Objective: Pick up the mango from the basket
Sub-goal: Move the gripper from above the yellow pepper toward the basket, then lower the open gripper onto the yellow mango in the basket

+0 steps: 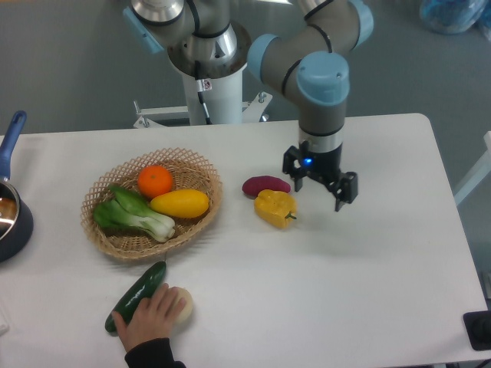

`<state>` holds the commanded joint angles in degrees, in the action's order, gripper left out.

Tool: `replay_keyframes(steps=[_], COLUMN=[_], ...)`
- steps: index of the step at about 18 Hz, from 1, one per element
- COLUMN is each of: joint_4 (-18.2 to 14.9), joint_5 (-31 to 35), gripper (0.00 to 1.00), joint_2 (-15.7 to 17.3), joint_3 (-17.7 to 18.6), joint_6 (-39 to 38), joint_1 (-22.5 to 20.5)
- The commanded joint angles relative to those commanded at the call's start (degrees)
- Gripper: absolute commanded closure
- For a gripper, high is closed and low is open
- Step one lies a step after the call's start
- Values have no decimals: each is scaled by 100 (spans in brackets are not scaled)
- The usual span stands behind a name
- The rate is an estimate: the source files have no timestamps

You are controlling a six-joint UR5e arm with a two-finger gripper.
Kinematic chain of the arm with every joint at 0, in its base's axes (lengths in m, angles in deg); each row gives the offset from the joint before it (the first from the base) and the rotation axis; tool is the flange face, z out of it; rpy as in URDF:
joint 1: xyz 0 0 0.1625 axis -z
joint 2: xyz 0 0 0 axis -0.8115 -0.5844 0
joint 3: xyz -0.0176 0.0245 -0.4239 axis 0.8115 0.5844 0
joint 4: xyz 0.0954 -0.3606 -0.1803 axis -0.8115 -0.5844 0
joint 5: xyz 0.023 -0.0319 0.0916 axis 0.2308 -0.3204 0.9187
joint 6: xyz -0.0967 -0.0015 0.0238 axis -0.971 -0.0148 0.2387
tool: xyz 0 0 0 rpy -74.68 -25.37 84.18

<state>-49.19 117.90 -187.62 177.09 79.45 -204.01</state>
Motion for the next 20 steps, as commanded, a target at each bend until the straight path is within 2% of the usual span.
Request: replay_keyframes(steps=[4, 10, 12, 15, 16, 20], joint_4=[-17, -88, -332, -1359, -1536, -1512], joint_5=[-476, -450, -415, -345, -345, -336], gripper=[0, 0, 0, 0, 0, 0], joint_2=[18, -26, -26, 44, 44, -17], joint_3=[-8, 44, 53, -104, -175, -149], joint_6=[-36, 148, 218, 701, 789, 834], joint_1=[333, 1080, 1291, 1476, 1520, 1819])
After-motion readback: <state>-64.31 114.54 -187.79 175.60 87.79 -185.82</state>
